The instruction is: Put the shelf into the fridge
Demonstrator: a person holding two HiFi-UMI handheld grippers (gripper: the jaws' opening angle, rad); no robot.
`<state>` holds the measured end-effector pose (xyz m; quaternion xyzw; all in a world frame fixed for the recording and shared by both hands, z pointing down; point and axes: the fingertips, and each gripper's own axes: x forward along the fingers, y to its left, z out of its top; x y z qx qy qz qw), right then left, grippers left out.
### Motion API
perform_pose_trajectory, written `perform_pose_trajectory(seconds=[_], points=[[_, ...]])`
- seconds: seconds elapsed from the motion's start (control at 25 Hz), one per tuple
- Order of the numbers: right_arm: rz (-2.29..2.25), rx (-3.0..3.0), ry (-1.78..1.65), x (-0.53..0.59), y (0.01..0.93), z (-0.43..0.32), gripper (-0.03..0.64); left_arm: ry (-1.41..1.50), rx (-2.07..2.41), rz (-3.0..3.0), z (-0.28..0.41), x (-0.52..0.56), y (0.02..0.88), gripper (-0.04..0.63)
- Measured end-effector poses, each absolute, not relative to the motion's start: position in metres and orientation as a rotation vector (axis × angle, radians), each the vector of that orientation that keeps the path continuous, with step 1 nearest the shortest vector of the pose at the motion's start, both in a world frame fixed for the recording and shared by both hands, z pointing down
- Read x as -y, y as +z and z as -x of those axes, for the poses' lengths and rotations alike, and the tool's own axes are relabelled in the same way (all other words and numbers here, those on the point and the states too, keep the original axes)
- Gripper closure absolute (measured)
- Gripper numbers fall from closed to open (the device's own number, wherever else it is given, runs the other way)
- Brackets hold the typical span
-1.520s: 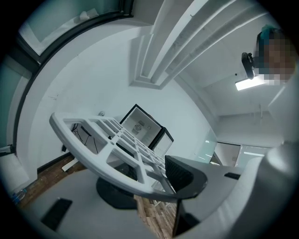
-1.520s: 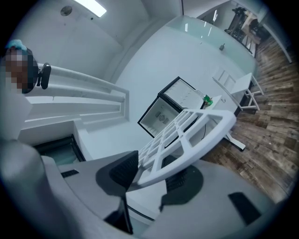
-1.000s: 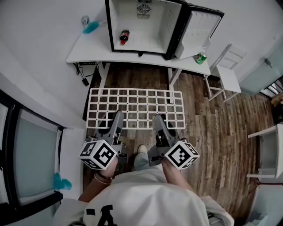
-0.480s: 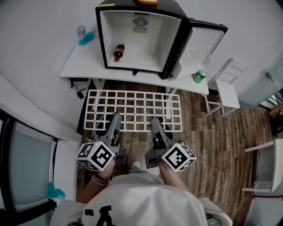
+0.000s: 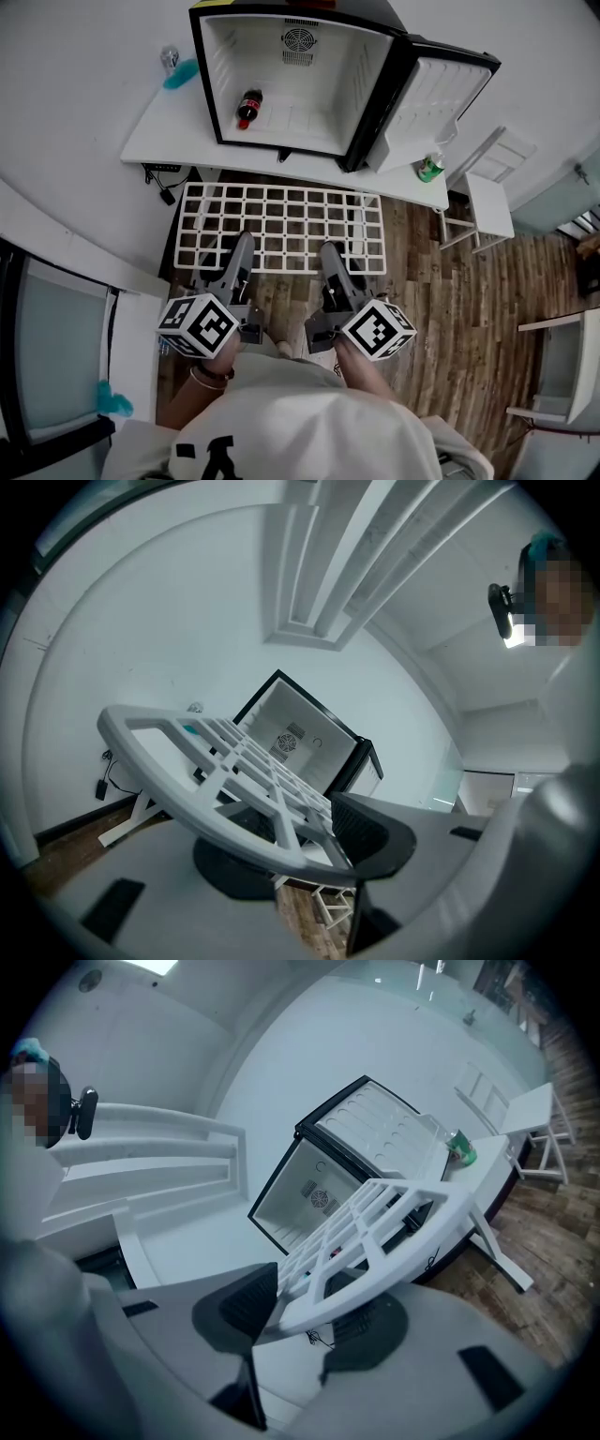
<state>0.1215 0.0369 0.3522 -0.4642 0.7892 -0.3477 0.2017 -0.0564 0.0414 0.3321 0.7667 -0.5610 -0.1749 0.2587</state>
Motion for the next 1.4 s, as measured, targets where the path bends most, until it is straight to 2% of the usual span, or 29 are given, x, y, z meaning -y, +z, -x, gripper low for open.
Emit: perform_pose_trajectory(seconds=[0.76,1.4], points=[[1.295,-2.217,-0.982,0.02,0.355,-0.117,0.46,-0.482,1.525,-2.059,0.061,0.013,0.338,0.423],[1.344,-2.177,-0.947,0.119,0.348,-0.092,0.459,-0.473,1.45,-2.105,0.086,0.124,0.332,0.423]])
